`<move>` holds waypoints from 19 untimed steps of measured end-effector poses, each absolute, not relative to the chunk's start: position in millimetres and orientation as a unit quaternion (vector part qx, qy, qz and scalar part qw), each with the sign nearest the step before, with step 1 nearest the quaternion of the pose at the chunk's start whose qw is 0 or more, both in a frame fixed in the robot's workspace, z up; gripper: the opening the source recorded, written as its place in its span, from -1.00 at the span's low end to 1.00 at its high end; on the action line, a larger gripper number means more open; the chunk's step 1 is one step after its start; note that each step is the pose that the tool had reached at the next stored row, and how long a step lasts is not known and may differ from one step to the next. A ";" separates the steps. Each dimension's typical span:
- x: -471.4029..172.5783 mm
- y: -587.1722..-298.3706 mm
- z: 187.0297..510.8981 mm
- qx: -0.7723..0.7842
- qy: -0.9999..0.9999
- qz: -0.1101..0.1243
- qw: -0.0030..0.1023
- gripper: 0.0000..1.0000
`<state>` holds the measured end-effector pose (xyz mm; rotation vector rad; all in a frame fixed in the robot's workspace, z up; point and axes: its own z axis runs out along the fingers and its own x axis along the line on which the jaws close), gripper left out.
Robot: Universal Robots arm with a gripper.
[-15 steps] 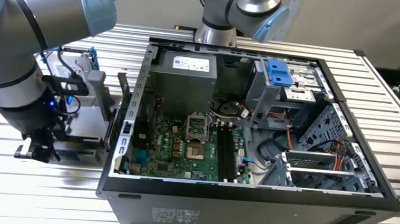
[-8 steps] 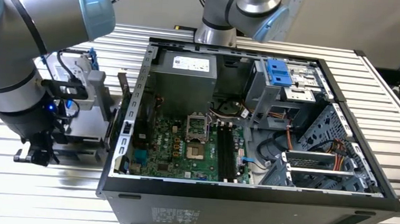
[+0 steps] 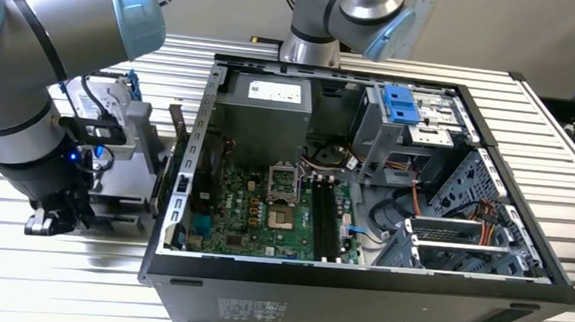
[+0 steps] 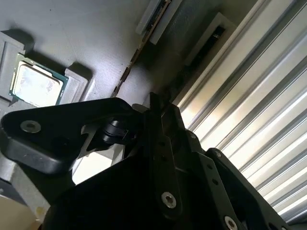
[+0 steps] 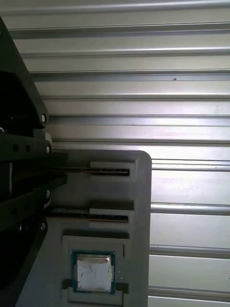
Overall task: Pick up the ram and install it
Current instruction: 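Pick up the ram and move it above insertion slot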
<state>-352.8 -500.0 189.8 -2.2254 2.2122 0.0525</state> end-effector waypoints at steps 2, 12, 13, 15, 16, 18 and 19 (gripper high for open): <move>-352.8 -500.0 189.9 -0.709 0.705 0.017 0.002 1.00; -355.7 -499.2 193.8 -0.712 0.702 0.017 0.002 1.00; -355.9 -499.0 194.1 -0.712 0.702 0.017 0.002 1.00; -356.9 -498.6 194.7 -0.712 0.701 0.017 0.001 1.00; -357.4 -498.5 195.1 -0.713 0.701 0.017 0.001 1.00; -358.4 -498.3 195.6 -0.713 0.701 0.017 0.001 1.00; -358.7 -498.2 195.8 -0.713 0.701 0.016 0.001 1.00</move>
